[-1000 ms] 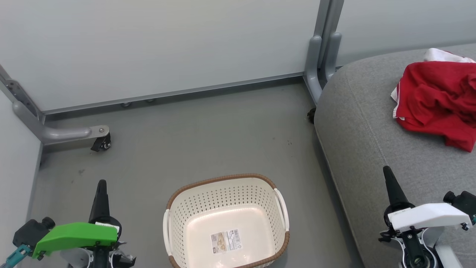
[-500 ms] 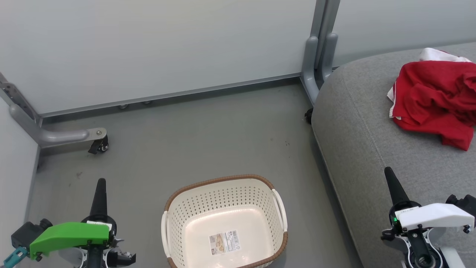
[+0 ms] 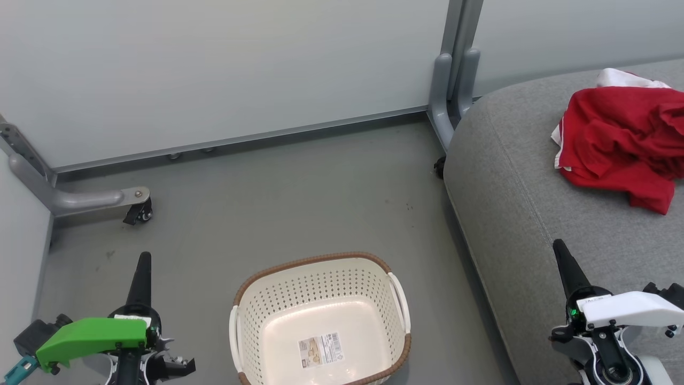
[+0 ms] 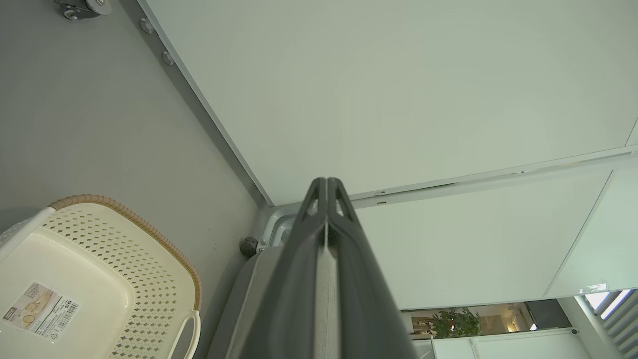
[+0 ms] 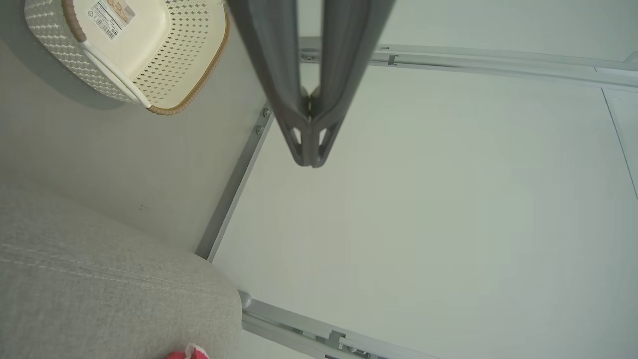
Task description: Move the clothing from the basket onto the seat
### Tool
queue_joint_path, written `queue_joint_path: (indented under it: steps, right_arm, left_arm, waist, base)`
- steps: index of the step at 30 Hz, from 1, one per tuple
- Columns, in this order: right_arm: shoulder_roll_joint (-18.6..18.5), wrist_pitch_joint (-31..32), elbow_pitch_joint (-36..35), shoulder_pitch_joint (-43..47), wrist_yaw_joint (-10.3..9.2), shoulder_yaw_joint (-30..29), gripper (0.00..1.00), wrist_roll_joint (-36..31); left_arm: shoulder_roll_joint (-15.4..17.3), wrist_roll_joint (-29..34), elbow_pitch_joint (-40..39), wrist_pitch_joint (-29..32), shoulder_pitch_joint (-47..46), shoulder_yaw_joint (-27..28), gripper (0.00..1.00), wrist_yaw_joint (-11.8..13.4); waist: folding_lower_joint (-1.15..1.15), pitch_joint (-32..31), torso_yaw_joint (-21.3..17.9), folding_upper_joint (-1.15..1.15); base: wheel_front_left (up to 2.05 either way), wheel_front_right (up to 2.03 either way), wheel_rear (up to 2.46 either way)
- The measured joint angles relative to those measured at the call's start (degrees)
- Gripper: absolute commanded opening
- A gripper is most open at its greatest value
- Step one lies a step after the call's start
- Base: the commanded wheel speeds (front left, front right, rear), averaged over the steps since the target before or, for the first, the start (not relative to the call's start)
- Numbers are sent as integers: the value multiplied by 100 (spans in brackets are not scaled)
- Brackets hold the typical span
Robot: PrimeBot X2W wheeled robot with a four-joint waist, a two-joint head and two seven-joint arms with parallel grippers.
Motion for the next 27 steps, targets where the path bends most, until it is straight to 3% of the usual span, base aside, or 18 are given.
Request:
queue_joint_path:
  steps: [27]
  right_arm:
    - [-16,290,67,-75,-1,-100,0,1180]
  left_arm:
    - [4,-1135,-34,300,-63,92,0,-49]
  waist:
    - [0,-43,-114,0]
  base:
    - [0,0,0]
